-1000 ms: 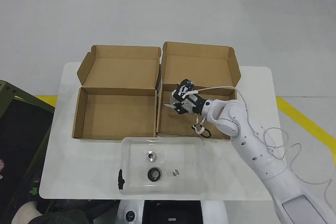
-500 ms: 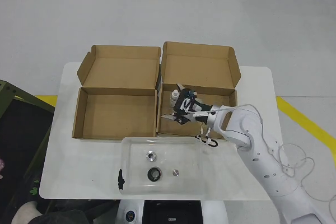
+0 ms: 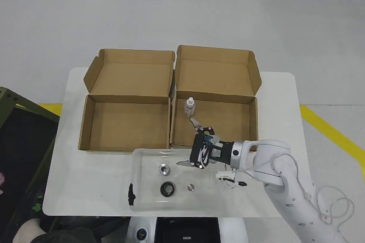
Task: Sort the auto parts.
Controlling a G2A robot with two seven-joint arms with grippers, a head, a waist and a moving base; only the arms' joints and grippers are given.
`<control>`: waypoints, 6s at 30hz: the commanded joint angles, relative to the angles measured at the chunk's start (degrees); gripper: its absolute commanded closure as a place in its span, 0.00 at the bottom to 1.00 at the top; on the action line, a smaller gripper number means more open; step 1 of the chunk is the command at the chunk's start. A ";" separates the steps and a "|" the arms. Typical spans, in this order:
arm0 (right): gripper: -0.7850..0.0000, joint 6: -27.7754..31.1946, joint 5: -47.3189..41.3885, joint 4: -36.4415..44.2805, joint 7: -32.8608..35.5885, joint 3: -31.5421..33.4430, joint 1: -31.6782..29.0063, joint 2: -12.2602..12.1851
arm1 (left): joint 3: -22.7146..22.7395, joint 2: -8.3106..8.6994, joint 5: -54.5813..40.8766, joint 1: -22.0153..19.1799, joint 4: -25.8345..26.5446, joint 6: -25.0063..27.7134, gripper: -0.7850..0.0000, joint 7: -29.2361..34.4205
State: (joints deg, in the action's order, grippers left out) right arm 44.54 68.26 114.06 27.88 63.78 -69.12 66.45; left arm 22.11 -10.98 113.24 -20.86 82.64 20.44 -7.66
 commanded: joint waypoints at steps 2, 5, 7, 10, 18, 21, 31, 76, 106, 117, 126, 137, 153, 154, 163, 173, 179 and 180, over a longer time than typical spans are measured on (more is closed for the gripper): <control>0.00 0.98 1.30 1.77 0.34 0.23 -2.04 -0.40 | 0.00 0.00 0.00 0.00 0.00 0.00 0.00 0.00; 0.00 2.72 2.94 3.18 0.73 -0.01 -4.03 -0.82 | 0.00 0.00 0.00 0.00 0.00 0.00 0.00 0.00; 0.00 3.73 4.19 3.78 1.22 -0.26 -5.21 -1.08 | 0.00 0.00 0.00 0.00 0.00 0.00 0.00 0.00; 0.00 4.91 5.92 4.66 1.82 -0.63 -6.75 -1.45 | 0.00 0.00 0.00 0.00 0.00 0.00 0.00 0.00; 0.00 5.89 10.12 5.93 3.88 -2.22 -9.50 -2.15 | 0.00 0.00 0.00 0.00 0.00 0.00 0.00 0.00; 0.00 6.03 11.06 5.71 4.72 -3.12 -9.81 -2.28 | 0.00 0.00 0.00 0.00 0.00 0.00 0.00 0.00; 0.00 4.93 13.49 5.81 9.42 -5.62 -9.81 -2.59 | 0.00 0.00 0.00 0.00 0.00 0.00 0.00 0.00; 0.43 0.81 11.63 -1.08 22.45 -14.30 -4.16 -2.41 | 0.00 0.00 0.00 0.00 0.00 0.00 0.00 0.00; 1.00 -2.76 13.38 4.23 10.35 -11.54 -4.93 -3.48 | 0.00 0.00 0.00 0.00 0.00 0.00 0.00 0.00; 1.00 -5.59 17.06 7.43 -4.07 -7.20 -7.00 -4.22 | 0.00 0.00 0.00 0.00 0.00 0.00 0.00 0.00; 1.00 -8.76 16.74 7.77 -10.51 -4.50 -7.18 -4.30 | 0.00 0.00 0.00 0.00 0.00 0.00 0.00 0.00; 1.00 -10.08 13.77 7.45 -12.71 -0.61 -7.29 -4.51 | 0.00 0.00 0.00 0.00 0.00 0.00 0.00 0.00; 1.00 -9.84 7.01 1.15 -11.27 1.79 -2.38 -4.18 | 0.00 0.00 0.00 0.00 0.00 0.00 0.00 0.00; 1.00 -9.71 6.70 0.24 -11.02 1.47 -1.64 -4.09 | 0.00 0.00 0.00 0.00 0.00 0.00 0.00 0.00; 1.00 -9.25 5.05 -5.38 -5.78 -1.00 4.21 -3.36 | 0.00 0.00 0.00 0.00 0.00 0.00 0.00 0.00; 1.00 -9.08 2.70 -12.38 1.81 -4.49 11.20 -2.30 | 0.00 0.00 0.00 0.00 0.00 0.00 0.00 0.00; 1.00 -9.18 1.06 -17.20 6.11 -7.02 15.29 -1.48 | 0.00 0.00 0.00 0.00 0.00 0.00 0.00 0.00; 1.00 -9.34 0.97 -17.91 6.71 -7.47 15.89 -1.33 | 0.00 0.00 0.00 0.00 0.00 0.00 0.00 0.00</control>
State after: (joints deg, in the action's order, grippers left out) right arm 35.34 69.31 96.91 33.94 56.74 -53.86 64.98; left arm 22.11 -10.98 113.24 -20.86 82.64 20.44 -7.66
